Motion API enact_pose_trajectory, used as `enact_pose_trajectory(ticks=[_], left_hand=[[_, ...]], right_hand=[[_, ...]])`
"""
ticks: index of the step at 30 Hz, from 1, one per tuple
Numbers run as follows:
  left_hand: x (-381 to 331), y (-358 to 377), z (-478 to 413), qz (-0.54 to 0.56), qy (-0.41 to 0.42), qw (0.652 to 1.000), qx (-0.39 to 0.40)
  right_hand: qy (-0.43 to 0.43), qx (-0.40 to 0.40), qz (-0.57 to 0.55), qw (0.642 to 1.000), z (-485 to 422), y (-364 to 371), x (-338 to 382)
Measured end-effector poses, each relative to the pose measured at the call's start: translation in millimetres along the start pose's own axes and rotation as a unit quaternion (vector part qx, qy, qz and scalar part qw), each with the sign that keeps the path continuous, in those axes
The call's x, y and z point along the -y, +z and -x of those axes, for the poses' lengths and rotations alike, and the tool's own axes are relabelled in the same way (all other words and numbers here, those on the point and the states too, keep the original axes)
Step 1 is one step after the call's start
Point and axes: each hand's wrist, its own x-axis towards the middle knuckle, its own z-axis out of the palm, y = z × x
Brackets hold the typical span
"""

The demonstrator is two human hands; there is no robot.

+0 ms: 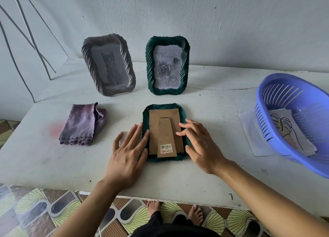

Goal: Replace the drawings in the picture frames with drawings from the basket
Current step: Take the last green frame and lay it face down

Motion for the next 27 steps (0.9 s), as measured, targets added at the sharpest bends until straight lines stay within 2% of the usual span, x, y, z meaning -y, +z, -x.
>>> enact_pose_trajectory(ticks=[3,7,11,13,15,18,22,24,27], left_hand=[[-0.2,0.7,-1.0,0.004,-0.003,1.000,-0.005],[-0.1,-0.5,-5.1,0.057,-0.027,0.998,-0.031],[-15.3,-8.5,-18.2,0.172,-0.124,0.971,-0.108],[-25.7,-15.9,-27.5,0.174,-0.152,0.963,-0.137],[-35.6,-22.1,-38.6,0.152,-0.153,0.969,-0.119],[-51.5,-25.2,-53.8,0.074,-0.139,0.987,-0.030],[-69.2,-23.6,-68.2,-0.059,-0.126,0.990,0.028],[-74.8,-26.1,-72.8,-0.077,-0.122,0.989,0.029],[-80.3,-28.2,-78.5,-0.045,-0.135,0.988,0.063]], right_hand=[[0.004,0.002,-0.006,1.000,-0.3,0.0,-0.9],[0.028,-0.016,-0.069,0.997,-1.7,-2.2,-0.6],[0.053,-0.060,-0.141,0.987,-4.9,-5.8,0.6],[0.046,-0.079,-0.126,0.988,-8.9,-7.2,-0.5],[0.027,-0.103,-0.070,0.992,-16.2,-8.4,-3.8],[0.002,-0.121,0.021,0.992,-29.9,-8.6,-12.2],[0.012,-0.095,0.048,0.994,-39.2,-3.3,-20.3],[0.016,-0.087,0.053,0.995,-39.5,-1.3,-21.3],[0.017,-0.073,0.062,0.995,-38.2,-1.3,-22.2]])
